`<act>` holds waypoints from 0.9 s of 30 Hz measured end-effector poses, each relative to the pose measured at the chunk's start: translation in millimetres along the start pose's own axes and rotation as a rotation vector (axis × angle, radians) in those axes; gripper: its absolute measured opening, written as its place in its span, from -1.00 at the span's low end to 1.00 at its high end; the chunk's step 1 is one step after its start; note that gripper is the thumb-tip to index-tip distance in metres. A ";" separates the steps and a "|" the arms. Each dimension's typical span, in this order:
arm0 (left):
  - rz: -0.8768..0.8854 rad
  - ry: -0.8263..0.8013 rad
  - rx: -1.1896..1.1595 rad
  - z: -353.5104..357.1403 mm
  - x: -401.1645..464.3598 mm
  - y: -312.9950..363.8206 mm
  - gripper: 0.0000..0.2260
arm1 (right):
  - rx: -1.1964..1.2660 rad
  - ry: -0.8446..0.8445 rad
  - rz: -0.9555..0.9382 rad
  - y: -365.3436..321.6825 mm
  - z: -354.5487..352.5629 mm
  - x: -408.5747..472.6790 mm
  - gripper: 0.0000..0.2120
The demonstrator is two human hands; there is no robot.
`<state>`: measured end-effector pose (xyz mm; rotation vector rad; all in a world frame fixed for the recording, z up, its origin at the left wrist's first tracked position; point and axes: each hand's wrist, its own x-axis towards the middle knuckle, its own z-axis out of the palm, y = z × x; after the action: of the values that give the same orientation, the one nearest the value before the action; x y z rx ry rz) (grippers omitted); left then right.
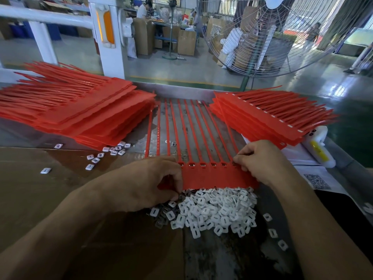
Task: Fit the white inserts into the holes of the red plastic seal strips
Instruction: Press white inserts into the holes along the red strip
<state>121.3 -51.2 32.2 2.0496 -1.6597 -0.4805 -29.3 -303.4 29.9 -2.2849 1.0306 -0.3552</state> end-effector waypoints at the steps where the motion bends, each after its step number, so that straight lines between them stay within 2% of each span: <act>1: 0.000 -0.003 -0.002 -0.2 -0.3 0.6 -0.86 | 0.009 0.005 0.001 0.6 -0.3 0.2 -0.86; 5: -0.006 -0.006 0.006 -0.1 -0.7 1.3 -0.87 | 0.047 0.002 0.021 2.4 -2.5 0.5 -0.88; 10: -0.003 -0.005 0.011 0.2 -0.6 0.8 -0.86 | -0.017 -0.014 0.020 1.3 -1.3 -0.1 -0.86; 16: 0.017 0.013 0.000 1.8 -1.7 -1.7 -0.86 | 0.054 -0.030 -0.030 3.6 -5.2 -2.4 -0.90; 27: 0.009 0.015 0.015 3.8 -1.7 -4.4 -0.87 | -0.111 -0.063 -0.120 -5.1 -6.1 -9.2 -0.87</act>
<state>122.5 -49.3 26.7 2.0504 -1.6680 -0.4499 -35.2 -296.4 37.8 -2.4478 0.9049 -0.2784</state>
